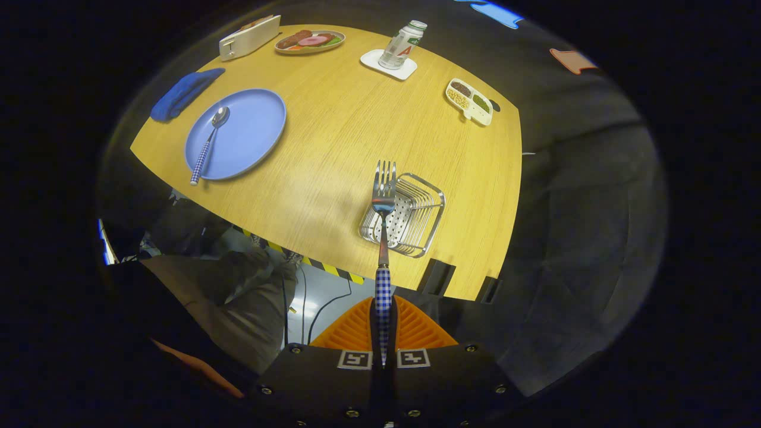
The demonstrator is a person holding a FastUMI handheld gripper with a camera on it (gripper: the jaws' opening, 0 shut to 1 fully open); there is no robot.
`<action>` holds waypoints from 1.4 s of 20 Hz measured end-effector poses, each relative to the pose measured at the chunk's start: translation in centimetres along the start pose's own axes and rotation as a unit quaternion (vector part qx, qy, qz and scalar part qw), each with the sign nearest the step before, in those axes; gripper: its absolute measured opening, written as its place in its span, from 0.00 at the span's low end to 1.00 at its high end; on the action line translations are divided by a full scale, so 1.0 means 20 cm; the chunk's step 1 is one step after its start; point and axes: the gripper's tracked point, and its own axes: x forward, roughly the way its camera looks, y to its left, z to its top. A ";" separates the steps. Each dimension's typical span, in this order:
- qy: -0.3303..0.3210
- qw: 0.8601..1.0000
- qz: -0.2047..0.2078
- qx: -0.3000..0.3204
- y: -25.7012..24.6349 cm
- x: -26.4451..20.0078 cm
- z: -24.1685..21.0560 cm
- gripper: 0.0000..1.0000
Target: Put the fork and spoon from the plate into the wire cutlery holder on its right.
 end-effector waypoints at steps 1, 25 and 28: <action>0.006 1.000 -0.001 -0.002 -0.03 0.00 -0.02 0.01; 0.167 0.972 -0.012 -0.166 -0.27 0.34 0.04 0.01; 0.173 0.968 -0.008 -0.181 -0.25 0.36 0.07 0.01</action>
